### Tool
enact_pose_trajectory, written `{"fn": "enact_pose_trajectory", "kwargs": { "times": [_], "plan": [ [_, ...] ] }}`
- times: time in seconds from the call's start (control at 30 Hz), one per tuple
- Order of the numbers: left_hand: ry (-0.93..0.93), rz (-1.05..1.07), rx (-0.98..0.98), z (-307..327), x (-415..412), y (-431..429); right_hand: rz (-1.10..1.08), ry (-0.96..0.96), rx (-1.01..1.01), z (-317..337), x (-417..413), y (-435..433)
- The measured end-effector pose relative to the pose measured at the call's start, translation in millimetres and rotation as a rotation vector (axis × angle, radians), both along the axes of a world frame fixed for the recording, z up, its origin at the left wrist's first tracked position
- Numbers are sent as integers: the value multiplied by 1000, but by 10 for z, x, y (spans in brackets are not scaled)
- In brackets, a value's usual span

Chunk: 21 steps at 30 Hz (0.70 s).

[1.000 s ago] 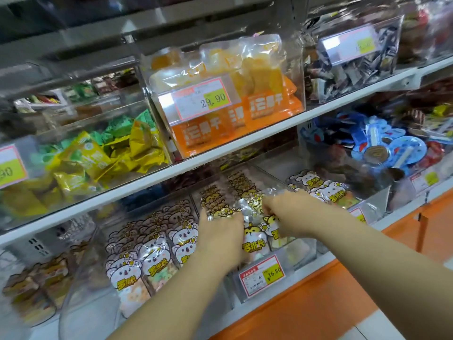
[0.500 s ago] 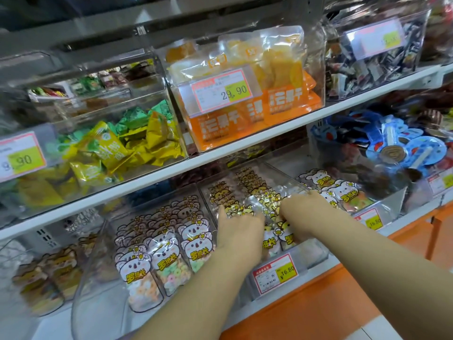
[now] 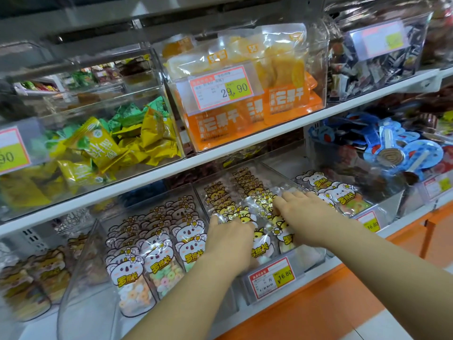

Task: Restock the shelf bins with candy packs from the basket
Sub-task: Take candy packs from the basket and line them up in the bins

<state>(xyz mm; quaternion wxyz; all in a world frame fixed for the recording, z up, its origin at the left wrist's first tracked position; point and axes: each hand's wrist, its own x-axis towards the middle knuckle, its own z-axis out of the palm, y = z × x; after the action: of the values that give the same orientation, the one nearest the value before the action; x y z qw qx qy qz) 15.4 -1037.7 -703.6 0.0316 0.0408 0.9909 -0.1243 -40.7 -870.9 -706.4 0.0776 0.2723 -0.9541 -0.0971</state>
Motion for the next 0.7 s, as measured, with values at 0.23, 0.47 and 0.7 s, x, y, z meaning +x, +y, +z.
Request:
{"fn": "enact_pose_trajectory", "kwargs": {
  "times": [0.23,0.47,0.7],
  "plan": [
    [-58,-23,-70,36,-20,24,-3,-61,51,34,-38,-12],
    [104,-62,-132,-84,30,24,-68,-142,161,47,-108,-135],
    [192,-16,-121,-124,91,27,-89,25,114,-46,-27,-115]
  ]
}}
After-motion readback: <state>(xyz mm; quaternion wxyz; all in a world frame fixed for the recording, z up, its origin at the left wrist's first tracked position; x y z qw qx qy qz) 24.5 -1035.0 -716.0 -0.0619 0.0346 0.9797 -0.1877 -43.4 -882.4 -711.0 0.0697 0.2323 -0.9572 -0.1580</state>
